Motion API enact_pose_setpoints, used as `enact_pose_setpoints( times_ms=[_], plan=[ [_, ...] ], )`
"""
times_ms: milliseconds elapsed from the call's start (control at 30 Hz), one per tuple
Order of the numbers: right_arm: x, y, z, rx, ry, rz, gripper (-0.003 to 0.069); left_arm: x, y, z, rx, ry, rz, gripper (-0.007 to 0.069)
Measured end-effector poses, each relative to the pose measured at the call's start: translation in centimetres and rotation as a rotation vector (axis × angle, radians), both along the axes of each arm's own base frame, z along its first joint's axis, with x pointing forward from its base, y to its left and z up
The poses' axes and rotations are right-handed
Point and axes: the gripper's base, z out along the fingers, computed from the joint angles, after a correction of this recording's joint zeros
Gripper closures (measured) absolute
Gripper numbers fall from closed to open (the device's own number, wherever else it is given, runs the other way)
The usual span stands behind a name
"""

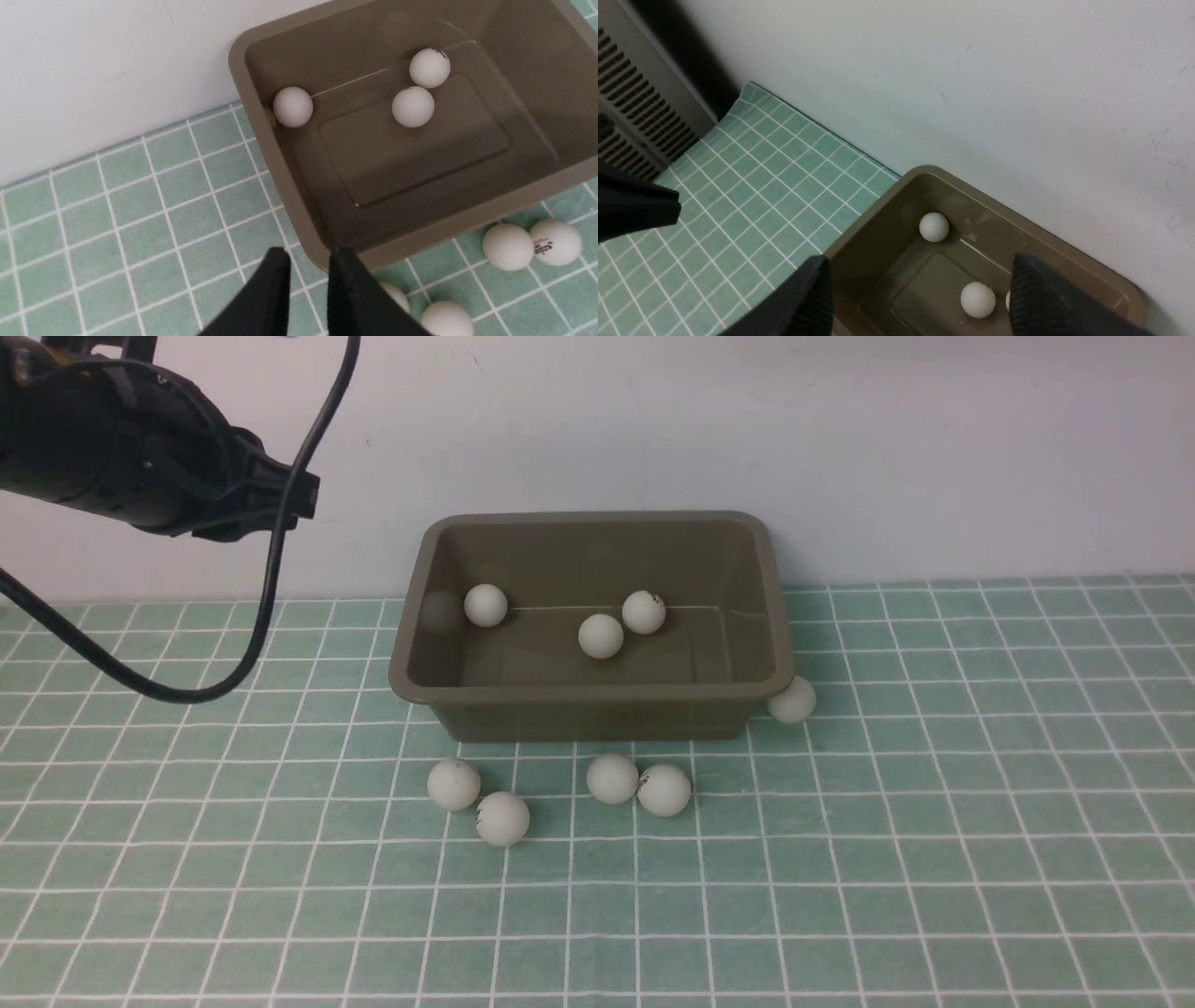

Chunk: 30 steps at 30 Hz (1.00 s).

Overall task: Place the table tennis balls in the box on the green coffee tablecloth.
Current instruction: 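Reach for and grasp a ping pong ball on the table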

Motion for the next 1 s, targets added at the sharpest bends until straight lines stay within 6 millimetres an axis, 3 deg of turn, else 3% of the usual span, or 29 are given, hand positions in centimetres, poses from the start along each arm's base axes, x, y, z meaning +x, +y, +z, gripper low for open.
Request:
enact_pose_setpoints(
  times_ms=[267,333,700,1000],
  plan=[
    [0.3,-0.2,-0.3,-0.036,-0.003,-0.021,0.0198,0.3,-0.3,0.6,-0.031,-0.074,-0.015,0.0243],
    [0.3,-0.3,-0.4,-0.046,-0.005,-0.027,0.0198,0.1,-0.3,0.9,-0.029,-0.088,-0.026,0.0216],
    [0.8,-1.2,-0.8,-0.157,-0.028,-0.091,0.0198,-5.1,0.1,6.6,0.013,-0.297,-0.065,0.0225],
    [0.8,-1.2,-0.8,-0.157,-0.028,-0.091,0.0198,-5.7,0.0,6.7,0.015,-0.285,-0.078,0.0230]
  ],
)
